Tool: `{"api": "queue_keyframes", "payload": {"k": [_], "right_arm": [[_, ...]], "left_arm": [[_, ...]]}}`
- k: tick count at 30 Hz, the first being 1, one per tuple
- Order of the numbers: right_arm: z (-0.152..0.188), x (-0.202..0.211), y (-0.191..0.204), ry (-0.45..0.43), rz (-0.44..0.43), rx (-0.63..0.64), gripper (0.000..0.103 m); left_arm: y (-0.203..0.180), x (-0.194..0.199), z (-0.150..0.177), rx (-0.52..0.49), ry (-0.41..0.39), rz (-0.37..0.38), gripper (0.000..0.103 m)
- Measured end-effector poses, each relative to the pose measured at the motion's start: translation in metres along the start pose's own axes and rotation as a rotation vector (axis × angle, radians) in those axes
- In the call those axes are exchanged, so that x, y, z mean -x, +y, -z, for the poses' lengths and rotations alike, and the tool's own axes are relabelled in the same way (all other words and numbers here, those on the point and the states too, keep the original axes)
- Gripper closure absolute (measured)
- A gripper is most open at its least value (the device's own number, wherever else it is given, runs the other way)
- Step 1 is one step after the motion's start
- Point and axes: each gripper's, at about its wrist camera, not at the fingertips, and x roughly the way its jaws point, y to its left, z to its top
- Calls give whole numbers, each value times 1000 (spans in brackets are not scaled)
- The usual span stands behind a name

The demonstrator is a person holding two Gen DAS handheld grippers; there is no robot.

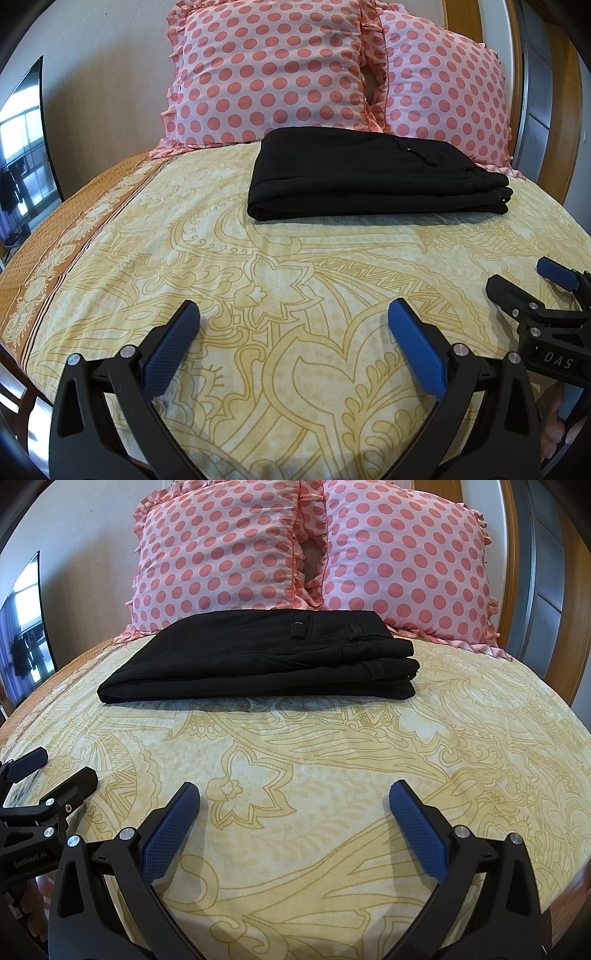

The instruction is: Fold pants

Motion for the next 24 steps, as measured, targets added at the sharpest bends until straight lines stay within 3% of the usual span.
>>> {"api": "queue_keyframes", "payload": {"k": [24], "right_arm": [[0, 0, 0, -1, 0, 0, 1]], "left_arm": [[1, 0, -2, 2, -4, -3, 2]]}}
